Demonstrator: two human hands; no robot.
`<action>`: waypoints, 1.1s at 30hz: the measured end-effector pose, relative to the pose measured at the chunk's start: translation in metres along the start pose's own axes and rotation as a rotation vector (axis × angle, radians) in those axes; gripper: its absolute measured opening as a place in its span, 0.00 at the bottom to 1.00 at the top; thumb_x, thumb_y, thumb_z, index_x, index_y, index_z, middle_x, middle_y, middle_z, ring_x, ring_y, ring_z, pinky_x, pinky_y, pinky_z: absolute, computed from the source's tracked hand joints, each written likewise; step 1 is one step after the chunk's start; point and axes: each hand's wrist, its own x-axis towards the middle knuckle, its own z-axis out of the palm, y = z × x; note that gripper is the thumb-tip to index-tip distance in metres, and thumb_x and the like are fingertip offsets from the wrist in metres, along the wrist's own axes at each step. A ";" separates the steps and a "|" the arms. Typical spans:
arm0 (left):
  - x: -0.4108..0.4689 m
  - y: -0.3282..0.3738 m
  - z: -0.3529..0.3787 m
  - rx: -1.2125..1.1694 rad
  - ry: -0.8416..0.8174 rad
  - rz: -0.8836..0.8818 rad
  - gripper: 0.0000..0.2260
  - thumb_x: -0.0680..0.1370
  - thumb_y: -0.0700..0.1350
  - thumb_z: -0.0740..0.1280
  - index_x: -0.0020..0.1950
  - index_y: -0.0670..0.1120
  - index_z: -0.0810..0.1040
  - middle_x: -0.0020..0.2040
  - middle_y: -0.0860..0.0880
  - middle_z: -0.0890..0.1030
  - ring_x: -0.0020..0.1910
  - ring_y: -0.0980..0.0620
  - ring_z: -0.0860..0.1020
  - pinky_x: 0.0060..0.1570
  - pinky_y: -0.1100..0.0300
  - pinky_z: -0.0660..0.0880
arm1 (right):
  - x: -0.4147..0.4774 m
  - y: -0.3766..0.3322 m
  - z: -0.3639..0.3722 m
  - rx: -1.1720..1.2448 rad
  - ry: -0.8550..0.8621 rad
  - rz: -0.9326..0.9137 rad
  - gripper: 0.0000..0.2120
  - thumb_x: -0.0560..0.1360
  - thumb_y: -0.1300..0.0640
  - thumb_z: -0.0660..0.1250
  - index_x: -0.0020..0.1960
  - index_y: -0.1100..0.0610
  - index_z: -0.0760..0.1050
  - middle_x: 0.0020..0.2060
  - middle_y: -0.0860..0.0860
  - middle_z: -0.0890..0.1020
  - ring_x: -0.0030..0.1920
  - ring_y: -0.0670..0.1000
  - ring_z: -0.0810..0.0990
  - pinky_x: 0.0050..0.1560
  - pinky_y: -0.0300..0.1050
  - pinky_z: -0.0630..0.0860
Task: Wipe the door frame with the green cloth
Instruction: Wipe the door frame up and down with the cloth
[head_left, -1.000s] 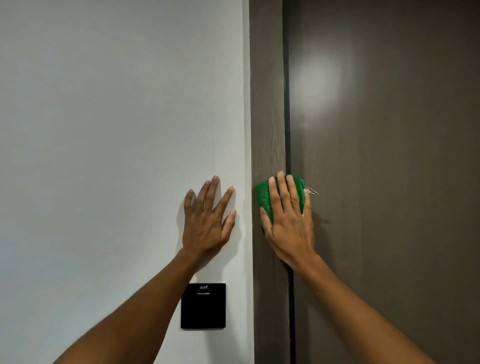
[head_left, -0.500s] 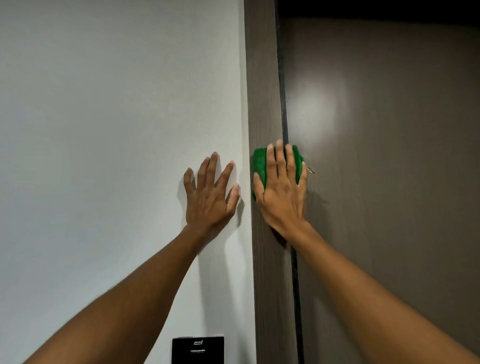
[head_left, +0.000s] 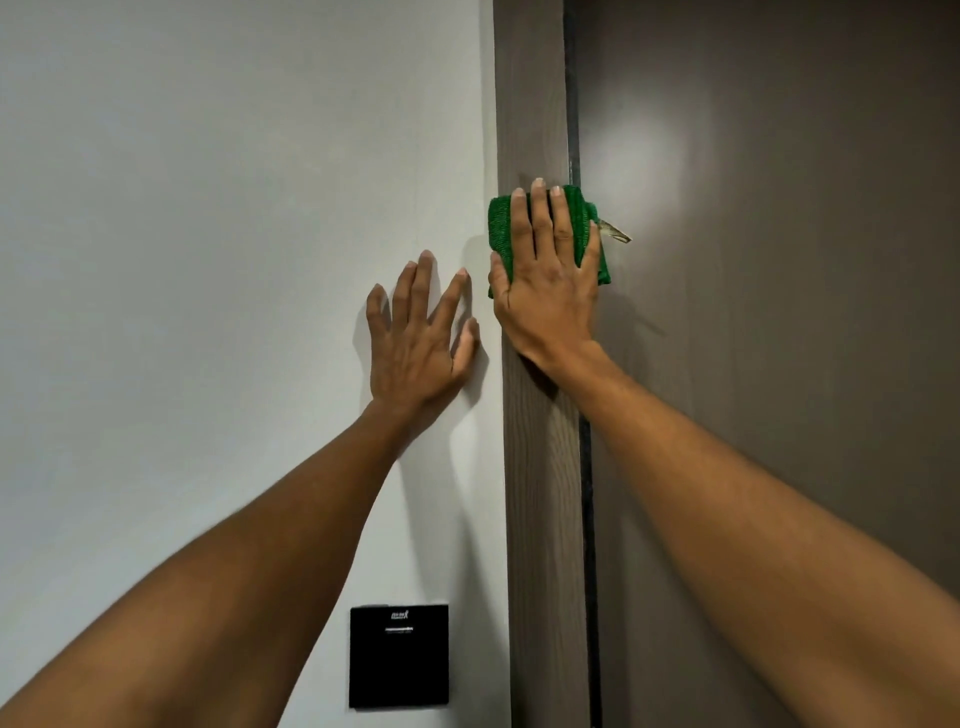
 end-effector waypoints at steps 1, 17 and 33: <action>-0.004 0.001 0.000 0.002 -0.007 -0.010 0.27 0.82 0.59 0.50 0.80 0.54 0.55 0.81 0.44 0.52 0.80 0.46 0.51 0.77 0.41 0.47 | -0.005 0.000 0.000 0.003 -0.001 0.001 0.31 0.81 0.46 0.51 0.80 0.55 0.47 0.80 0.54 0.51 0.80 0.54 0.49 0.76 0.64 0.46; -0.170 0.024 0.007 0.029 -0.138 -0.006 0.28 0.81 0.58 0.53 0.80 0.52 0.55 0.81 0.42 0.55 0.80 0.45 0.52 0.76 0.42 0.45 | -0.112 -0.007 0.000 -0.007 -0.009 0.036 0.29 0.81 0.46 0.51 0.79 0.56 0.54 0.79 0.55 0.58 0.79 0.54 0.55 0.77 0.63 0.49; -0.225 0.024 0.030 0.077 -0.144 0.035 0.31 0.82 0.60 0.51 0.81 0.53 0.45 0.81 0.43 0.49 0.80 0.45 0.45 0.76 0.42 0.42 | -0.222 -0.009 0.012 -0.029 -0.025 0.068 0.30 0.82 0.44 0.53 0.78 0.57 0.54 0.78 0.56 0.61 0.78 0.54 0.58 0.76 0.63 0.53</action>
